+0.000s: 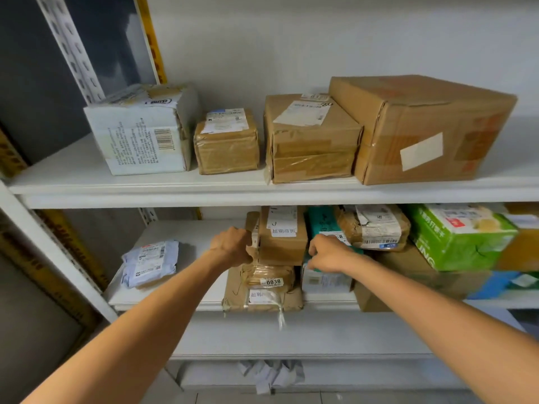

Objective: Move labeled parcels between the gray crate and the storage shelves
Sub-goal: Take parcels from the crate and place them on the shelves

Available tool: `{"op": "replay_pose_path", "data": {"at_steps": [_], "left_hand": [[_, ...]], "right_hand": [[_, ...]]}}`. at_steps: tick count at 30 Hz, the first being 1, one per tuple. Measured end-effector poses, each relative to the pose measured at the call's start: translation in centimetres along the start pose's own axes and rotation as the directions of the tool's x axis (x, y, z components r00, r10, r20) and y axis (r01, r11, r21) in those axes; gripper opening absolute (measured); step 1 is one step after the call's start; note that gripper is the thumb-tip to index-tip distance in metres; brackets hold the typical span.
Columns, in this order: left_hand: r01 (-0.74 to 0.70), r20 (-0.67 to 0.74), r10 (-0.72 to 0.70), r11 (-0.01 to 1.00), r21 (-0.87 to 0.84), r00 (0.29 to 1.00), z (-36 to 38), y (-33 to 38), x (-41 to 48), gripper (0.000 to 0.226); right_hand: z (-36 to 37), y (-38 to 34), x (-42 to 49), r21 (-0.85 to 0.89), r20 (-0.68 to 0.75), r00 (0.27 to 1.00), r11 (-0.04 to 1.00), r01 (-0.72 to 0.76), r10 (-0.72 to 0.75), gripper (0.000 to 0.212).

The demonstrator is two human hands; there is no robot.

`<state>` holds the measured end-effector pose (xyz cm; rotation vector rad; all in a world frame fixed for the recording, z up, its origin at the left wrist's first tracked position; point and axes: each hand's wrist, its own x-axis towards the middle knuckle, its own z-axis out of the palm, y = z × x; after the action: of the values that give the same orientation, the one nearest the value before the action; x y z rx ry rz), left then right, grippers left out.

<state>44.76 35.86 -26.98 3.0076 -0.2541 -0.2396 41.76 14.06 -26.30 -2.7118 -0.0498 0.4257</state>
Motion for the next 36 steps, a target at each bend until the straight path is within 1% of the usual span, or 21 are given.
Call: {"op": "replay_pose_path", "data": {"at_steps": [1,4,6,8,11,13,14,16,18,20,21,22,23,24,26,28,31,34,36], "left_hand": [[0.010,-0.007,-0.010,1.000,-0.016,1.000,-0.1,0.0,0.0,0.044],[0.025,-0.010,-0.026,0.998,-0.063,1.000,-0.4,-0.1,-0.1,0.045],[0.041,-0.007,-0.042,0.993,-0.114,0.999,-0.6,-0.2,0.1,0.046],[0.050,0.008,-0.049,0.982,-0.182,0.999,-0.8,-0.1,0.4,0.047],[0.087,0.041,-0.078,0.937,-0.337,0.996,-0.6,0.2,1.0,0.052],[0.095,0.030,-0.092,0.883,-0.460,0.995,-0.4,0.7,1.1,0.053],[0.084,0.016,-0.089,0.841,-0.534,0.996,-0.2,1.0,1.1,0.050],[0.078,0.025,-0.086,0.702,-0.708,0.996,0.3,1.8,0.7,0.050],[0.106,0.052,-0.115,0.533,-0.839,0.992,1.0,2.5,0.5,0.056],[0.134,0.064,-0.167,0.452,-0.882,0.984,2.0,2.6,0.6,0.052],[0.150,0.081,-0.180,0.414,-0.898,0.980,2.3,2.5,0.7,0.051],[0.173,0.118,-0.174,0.351,-0.920,0.978,2.7,2.1,0.7,0.053],[0.203,0.168,-0.145,0.283,-0.937,0.975,2.9,1.7,0.6,0.058],[0.229,0.210,-0.100,0.242,-0.943,0.973,3.1,1.2,0.4,0.065],[0.257,0.255,-0.038,0.247,-0.935,0.966,3.0,0.4,-0.4,0.078],[0.262,0.259,-0.043,0.227,-0.938,0.965,2.7,-0.1,-1.3,0.080],[0.252,0.240,-0.081,0.198,-0.947,0.967,2.3,-0.6,-2.4,0.078],[0.235,0.215,-0.113,0.206,-0.950,0.970,2.0,-0.9,-3.6,0.081],[0.207,0.184,-0.125,0.214,-0.955,0.975,2.0,-0.7,-4.6,0.087]], "right_hand": [[-0.2,0.2,0.3,-0.012,-0.019,1.000,1.000,-0.005,0.004,0.030],[-0.8,0.0,0.6,-0.029,-0.108,0.994,0.999,-0.014,0.011,0.023],[-1.1,0.0,0.8,-0.015,-0.132,0.991,0.999,-0.031,0.029,0.011],[-1.1,0.1,1.2,0.023,-0.136,0.989,0.999,-0.047,0.050,0.013],[-1.0,-0.2,2.7,0.191,-0.113,0.991,0.980,-0.053,0.076,0.015],[-0.7,-0.6,3.9,0.357,-0.111,0.988,0.932,-0.058,0.104,0.038],[-0.4,-0.8,4.2,0.412,-0.118,0.986,0.909,-0.060,0.118,0.043],[0.5,-1.2,5.0,0.454,-0.141,0.981,0.889,-0.053,0.130,0.042],[1.4,-1.5,5.3,0.398,-0.166,0.979,0.916,-0.046,0.121,0.031],[1.8,-1.7,5.2,0.337,-0.174,0.980,0.941,-0.036,0.100,0.020],[1.9,-1.8,5.0,0.333,-0.167,0.981,0.942,-0.039,0.100,0.022],[1.9,-1.7,4.9,0.335,-0.163,0.982,0.941,-0.039,0.099,0.029],[1.9,-1.8,4.8,0.347,-0.160,0.982,0.937,-0.038,0.099,0.040],[1.9,-1.8,4.6,0.356,-0.157,0.983,0.934,-0.036,0.098,0.051],[2.3,-1.9,4.1,0.372,-0.136,0.987,0.928,-0.030,0.086,0.068],[2.7,-2.3,3.7,0.403,-0.116,0.992,0.915,-0.001,0.053,0.080],[3.4,-2.6,2.9,0.457,-0.100,0.995,0.888,0.046,0.000,0.088],[4.3,-2.5,1.9,0.545,-0.100,0.995,0.838,0.042,0.016,0.095],[5.0,-2.4,1.3,0.572,-0.108,0.994,0.819,0.043,0.023,0.100]]}}
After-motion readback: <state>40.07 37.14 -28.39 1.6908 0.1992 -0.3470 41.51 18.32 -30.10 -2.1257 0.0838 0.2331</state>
